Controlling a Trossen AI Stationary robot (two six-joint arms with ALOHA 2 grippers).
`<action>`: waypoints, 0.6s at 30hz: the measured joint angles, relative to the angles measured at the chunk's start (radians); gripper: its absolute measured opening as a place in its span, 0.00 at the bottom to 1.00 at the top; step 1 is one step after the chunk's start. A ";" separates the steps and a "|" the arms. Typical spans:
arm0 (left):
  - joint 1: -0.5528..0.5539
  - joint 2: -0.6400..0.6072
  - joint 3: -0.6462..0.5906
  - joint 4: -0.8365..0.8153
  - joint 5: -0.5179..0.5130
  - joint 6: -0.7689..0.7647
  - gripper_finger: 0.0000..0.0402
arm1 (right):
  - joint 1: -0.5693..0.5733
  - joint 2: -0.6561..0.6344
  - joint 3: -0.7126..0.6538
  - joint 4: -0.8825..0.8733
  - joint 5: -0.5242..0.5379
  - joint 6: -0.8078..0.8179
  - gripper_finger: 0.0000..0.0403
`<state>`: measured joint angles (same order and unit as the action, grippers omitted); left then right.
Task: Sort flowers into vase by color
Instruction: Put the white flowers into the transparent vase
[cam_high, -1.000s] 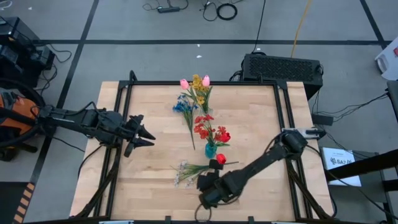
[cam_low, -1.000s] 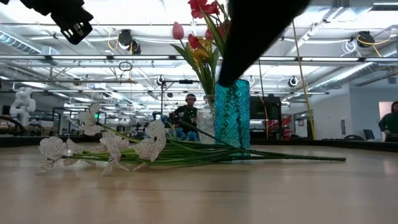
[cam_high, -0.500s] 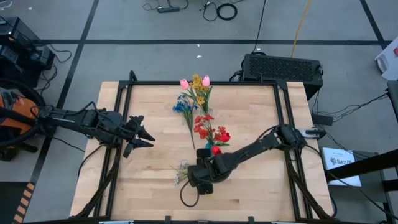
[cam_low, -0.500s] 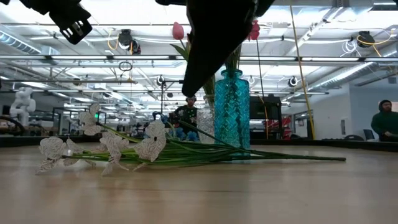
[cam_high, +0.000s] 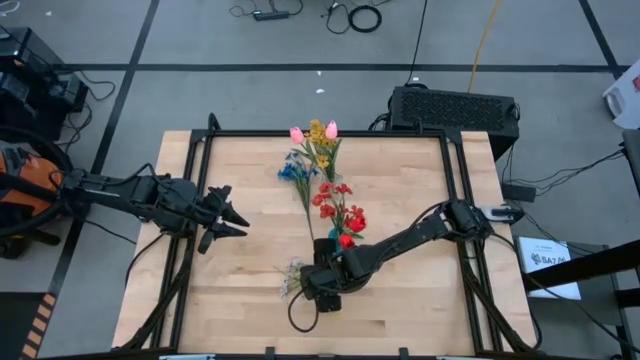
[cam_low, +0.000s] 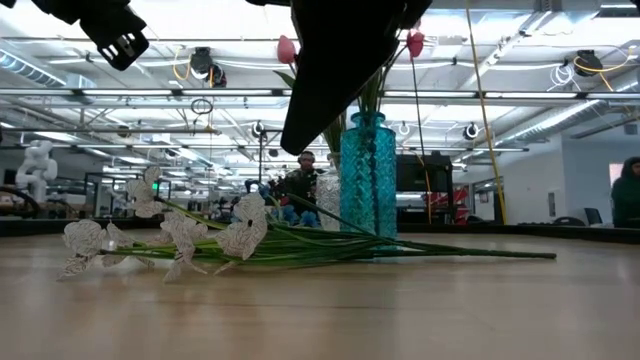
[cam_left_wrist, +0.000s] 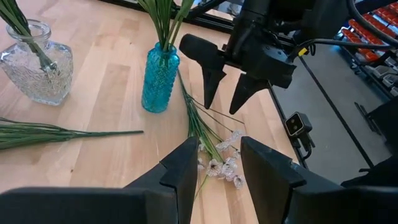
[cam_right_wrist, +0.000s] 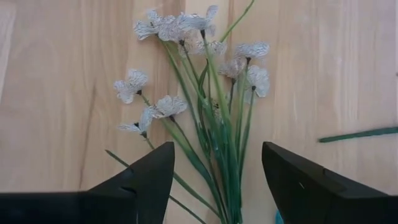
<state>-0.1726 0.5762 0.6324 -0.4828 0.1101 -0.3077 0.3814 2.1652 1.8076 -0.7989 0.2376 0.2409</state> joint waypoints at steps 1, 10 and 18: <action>0.000 0.000 0.000 0.000 0.000 0.000 0.32 | 0.000 0.004 0.000 0.003 0.000 0.000 0.58; 0.000 0.000 0.001 -0.006 0.005 -0.001 0.32 | 0.013 0.055 -0.002 0.072 -0.029 0.023 0.56; 0.000 0.000 0.001 -0.006 0.011 -0.001 0.32 | 0.013 0.074 -0.002 0.102 -0.029 0.114 0.56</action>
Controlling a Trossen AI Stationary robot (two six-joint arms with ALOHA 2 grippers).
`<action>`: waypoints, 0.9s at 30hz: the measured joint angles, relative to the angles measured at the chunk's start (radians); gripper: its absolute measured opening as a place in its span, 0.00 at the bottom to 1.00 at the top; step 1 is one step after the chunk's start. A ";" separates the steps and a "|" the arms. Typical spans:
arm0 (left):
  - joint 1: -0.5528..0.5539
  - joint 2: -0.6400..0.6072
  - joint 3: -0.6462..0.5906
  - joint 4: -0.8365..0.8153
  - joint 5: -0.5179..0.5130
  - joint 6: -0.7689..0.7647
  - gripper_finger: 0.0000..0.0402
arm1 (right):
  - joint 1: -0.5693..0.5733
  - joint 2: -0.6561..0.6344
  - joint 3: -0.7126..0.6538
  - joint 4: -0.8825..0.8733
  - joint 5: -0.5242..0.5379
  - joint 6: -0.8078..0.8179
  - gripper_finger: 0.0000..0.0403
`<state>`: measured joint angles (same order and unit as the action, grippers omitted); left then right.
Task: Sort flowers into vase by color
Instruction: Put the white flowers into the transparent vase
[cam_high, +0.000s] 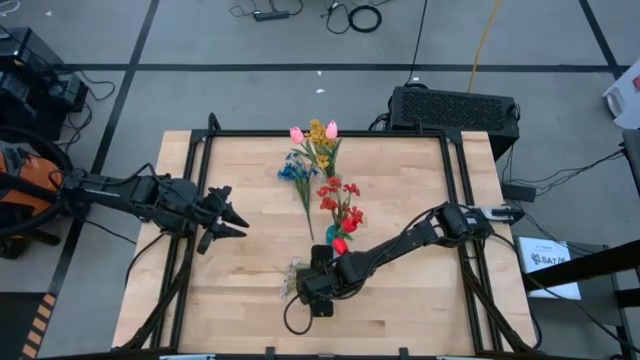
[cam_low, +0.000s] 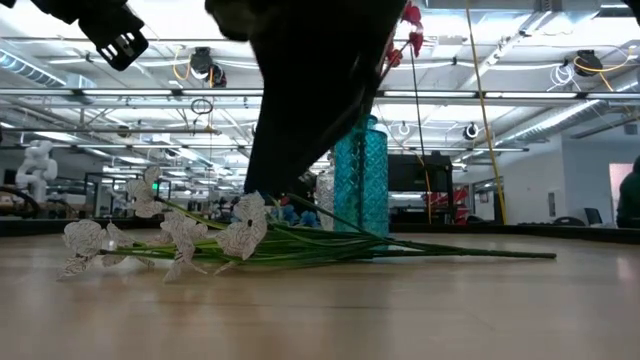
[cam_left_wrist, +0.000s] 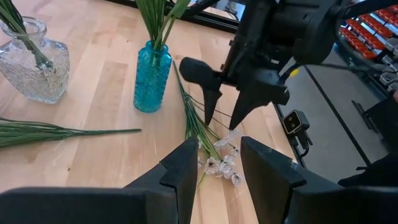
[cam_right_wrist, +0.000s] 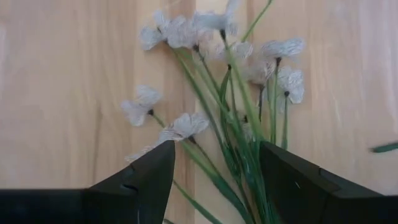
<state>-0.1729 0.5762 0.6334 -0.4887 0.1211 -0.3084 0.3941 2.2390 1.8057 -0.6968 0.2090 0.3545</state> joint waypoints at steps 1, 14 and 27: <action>0.000 0.000 0.000 0.000 0.000 0.000 0.32 | 0.000 0.005 0.000 0.001 0.000 0.002 0.56; 0.000 0.000 0.000 -0.004 0.026 0.000 0.32 | 0.019 0.053 0.000 0.053 -0.033 0.040 0.56; 0.000 0.000 0.000 -0.031 0.053 0.003 0.32 | 0.060 0.055 0.001 0.208 -0.113 0.220 0.56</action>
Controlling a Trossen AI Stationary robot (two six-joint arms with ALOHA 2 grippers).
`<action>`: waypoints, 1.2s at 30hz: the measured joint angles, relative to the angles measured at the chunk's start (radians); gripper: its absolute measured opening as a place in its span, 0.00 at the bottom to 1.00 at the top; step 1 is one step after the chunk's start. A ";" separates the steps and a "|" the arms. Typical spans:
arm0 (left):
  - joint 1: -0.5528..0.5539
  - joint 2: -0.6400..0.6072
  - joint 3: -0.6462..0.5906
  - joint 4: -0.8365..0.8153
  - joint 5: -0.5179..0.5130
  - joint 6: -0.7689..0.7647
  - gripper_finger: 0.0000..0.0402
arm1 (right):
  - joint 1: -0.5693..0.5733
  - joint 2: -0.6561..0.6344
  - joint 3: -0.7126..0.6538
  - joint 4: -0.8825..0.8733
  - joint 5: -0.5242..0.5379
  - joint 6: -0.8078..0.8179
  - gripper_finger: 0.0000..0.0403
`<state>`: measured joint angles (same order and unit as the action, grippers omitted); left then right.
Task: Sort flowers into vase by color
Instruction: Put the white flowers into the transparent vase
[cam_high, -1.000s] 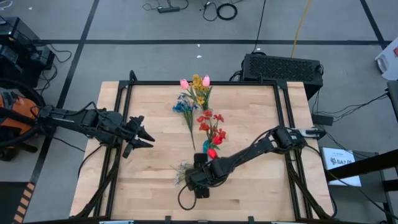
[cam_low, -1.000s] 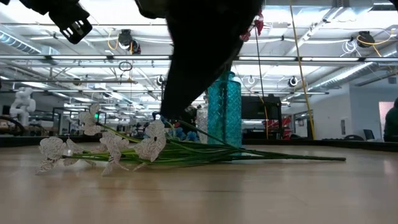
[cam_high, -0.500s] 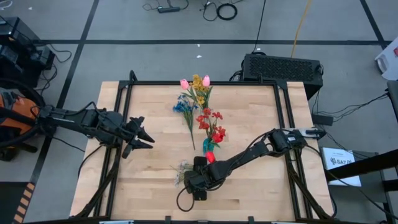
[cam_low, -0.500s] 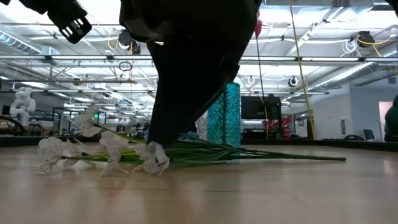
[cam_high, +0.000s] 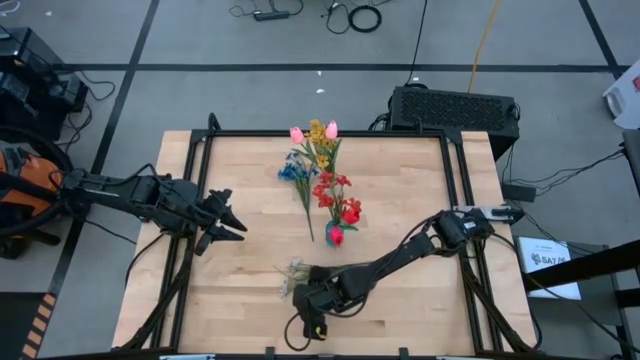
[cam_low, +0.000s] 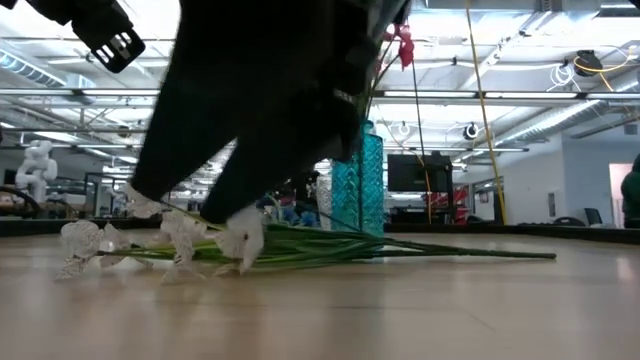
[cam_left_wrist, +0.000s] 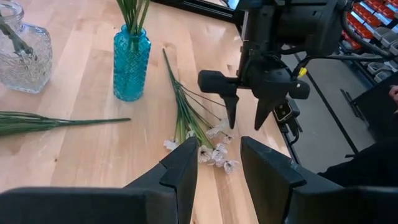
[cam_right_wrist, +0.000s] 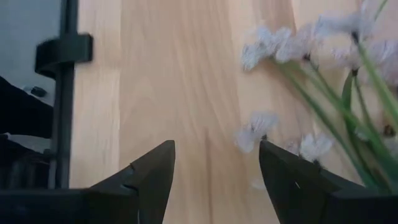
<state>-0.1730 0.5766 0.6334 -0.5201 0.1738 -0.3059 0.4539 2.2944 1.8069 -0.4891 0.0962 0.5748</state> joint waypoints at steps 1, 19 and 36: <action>0.000 0.000 0.000 0.000 0.001 0.001 0.32 | 0.003 0.000 0.000 -0.010 0.003 0.007 0.56; 0.000 0.000 0.000 -0.047 0.002 0.007 0.32 | 0.017 -0.060 0.034 -0.175 0.005 0.018 0.56; 0.000 0.000 0.000 -0.048 0.002 -0.003 0.32 | 0.160 -0.083 0.082 -0.583 0.084 0.208 0.45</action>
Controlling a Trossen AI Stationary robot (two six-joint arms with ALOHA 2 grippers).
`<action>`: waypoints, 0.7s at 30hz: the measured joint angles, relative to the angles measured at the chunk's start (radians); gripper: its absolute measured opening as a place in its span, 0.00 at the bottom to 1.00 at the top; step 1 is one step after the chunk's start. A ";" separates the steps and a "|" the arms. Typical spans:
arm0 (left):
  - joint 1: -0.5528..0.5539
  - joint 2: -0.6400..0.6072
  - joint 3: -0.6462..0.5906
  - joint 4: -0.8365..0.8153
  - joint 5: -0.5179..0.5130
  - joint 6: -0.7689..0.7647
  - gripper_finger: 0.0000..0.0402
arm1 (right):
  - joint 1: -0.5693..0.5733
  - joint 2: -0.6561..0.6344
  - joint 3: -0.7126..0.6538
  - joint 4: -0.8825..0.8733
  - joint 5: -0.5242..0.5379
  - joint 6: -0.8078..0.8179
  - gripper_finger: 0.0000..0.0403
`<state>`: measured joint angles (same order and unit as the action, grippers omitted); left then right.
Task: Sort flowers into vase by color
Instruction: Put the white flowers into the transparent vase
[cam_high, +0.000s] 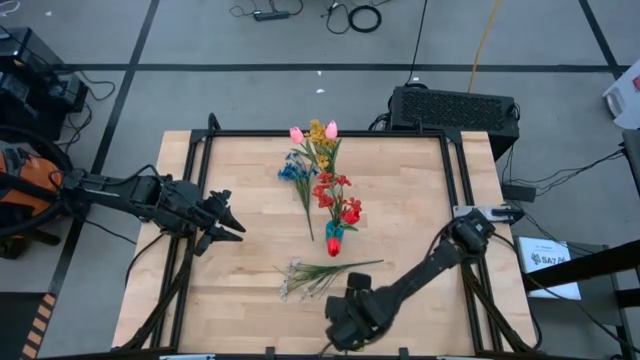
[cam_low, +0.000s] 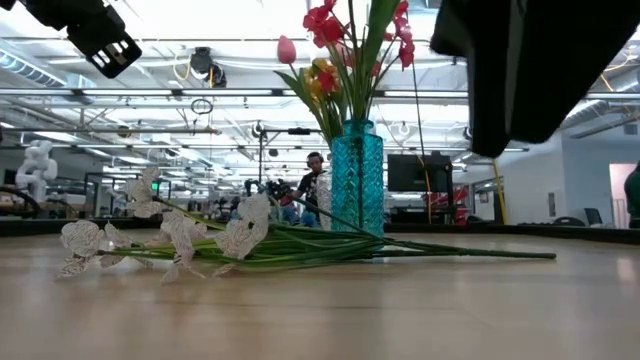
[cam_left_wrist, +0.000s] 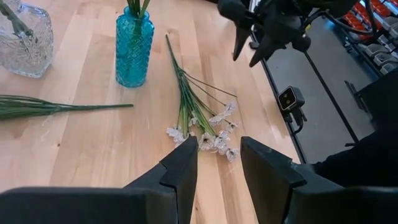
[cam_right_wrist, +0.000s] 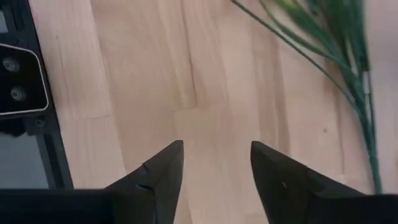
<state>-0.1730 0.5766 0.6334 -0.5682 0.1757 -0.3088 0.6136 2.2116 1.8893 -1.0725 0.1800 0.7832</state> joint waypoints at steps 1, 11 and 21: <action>0.000 0.000 0.000 0.000 0.000 0.000 0.32 | 0.010 0.000 0.000 -0.003 0.019 0.016 0.43; 0.000 0.000 0.000 0.017 -0.040 -0.001 0.32 | 0.047 -0.001 -0.018 -0.125 0.174 0.141 0.35; 0.000 0.000 0.000 0.048 -0.093 -0.001 0.32 | 0.092 -0.184 -0.355 0.056 0.173 0.145 0.24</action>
<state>-0.1726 0.5762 0.6334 -0.5204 0.0825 -0.3099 0.7053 2.0272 1.5345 -1.0165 0.3527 0.9286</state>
